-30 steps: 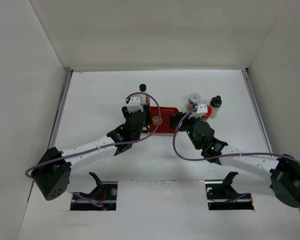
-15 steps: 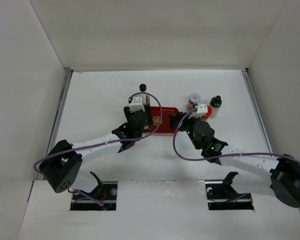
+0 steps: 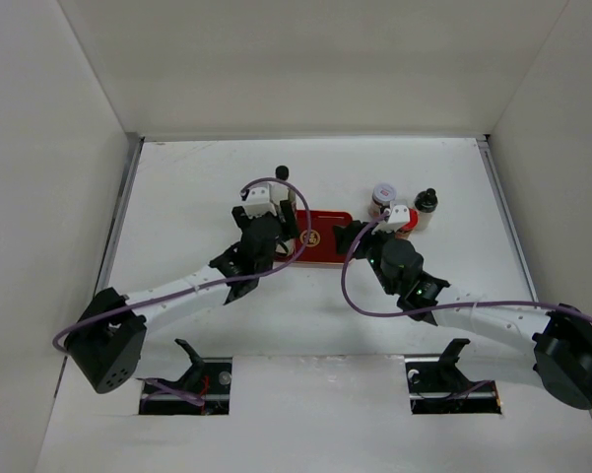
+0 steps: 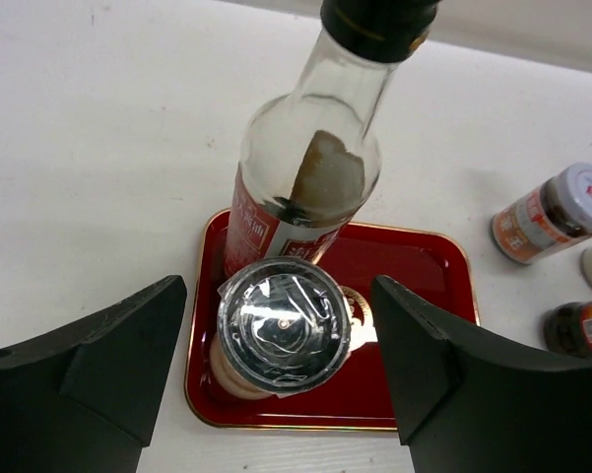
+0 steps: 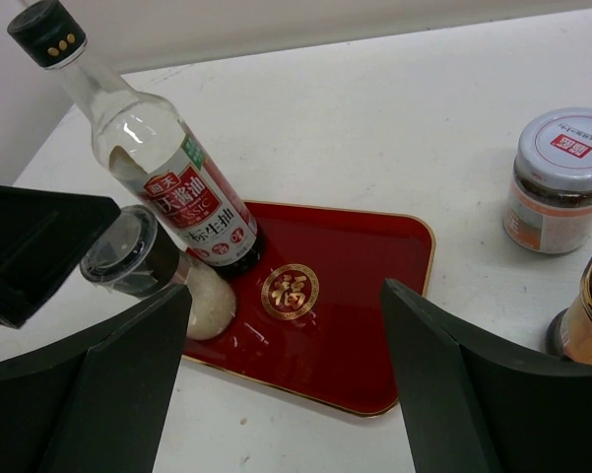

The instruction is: Organize the condiment bottles

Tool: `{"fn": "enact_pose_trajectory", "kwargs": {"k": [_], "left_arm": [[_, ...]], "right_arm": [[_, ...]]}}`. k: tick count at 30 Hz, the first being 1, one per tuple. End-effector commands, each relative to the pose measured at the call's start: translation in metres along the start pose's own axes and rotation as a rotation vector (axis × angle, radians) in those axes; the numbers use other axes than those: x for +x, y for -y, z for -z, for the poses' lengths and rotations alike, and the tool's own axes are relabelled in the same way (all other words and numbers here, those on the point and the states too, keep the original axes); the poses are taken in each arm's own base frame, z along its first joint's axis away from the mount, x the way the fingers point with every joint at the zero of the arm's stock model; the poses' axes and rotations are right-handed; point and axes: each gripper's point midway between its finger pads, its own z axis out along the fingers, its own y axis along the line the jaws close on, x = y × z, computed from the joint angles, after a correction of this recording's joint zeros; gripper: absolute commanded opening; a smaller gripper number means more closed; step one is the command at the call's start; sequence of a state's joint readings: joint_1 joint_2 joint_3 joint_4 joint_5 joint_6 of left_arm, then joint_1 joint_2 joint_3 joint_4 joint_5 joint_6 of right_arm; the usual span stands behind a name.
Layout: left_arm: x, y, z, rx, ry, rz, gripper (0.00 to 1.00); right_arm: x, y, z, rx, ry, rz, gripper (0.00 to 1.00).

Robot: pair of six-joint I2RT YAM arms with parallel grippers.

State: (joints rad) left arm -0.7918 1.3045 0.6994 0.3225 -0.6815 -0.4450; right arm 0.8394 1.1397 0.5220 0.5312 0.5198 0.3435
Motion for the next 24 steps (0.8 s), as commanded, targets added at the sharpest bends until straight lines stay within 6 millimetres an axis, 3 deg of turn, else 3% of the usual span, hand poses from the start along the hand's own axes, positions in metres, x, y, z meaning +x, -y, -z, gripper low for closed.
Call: {"fn": "enact_pose_trajectory", "kwargs": {"k": [1,3,8,13,16,19,22,24], "left_arm": [[-0.023,0.008,0.012,0.048,0.068,0.061,0.75],[-0.028,0.011,0.022,0.071,0.082,0.071,0.74],[-0.048,-0.001,0.052,0.109,0.153,0.14,0.68],[-0.066,-0.04,0.076,0.068,0.255,0.228,0.53],[-0.064,-0.071,0.081,-0.018,0.298,0.253,0.33],[-0.052,-0.089,0.082,-0.063,0.304,0.265,0.14],[-0.045,-0.094,0.083,-0.067,0.303,0.283,0.1],[-0.042,-0.097,0.081,-0.073,0.306,0.292,0.1]], "right_arm": [[-0.019,-0.01,0.002,-0.037,0.057,-0.034,0.83],[-0.02,-0.01,0.002,-0.036,0.057,-0.031,0.77],[-0.021,-0.01,0.002,-0.037,0.051,-0.026,0.38],[-0.02,-0.012,0.002,-0.037,0.037,-0.017,0.18],[-0.019,-0.012,0.001,-0.032,0.027,-0.01,0.17],[-0.022,-0.01,0.002,-0.023,0.031,-0.004,0.28],[-0.031,-0.006,0.008,-0.001,0.029,-0.008,0.46],[-0.041,0.007,0.011,0.055,0.031,-0.008,0.56]]}}
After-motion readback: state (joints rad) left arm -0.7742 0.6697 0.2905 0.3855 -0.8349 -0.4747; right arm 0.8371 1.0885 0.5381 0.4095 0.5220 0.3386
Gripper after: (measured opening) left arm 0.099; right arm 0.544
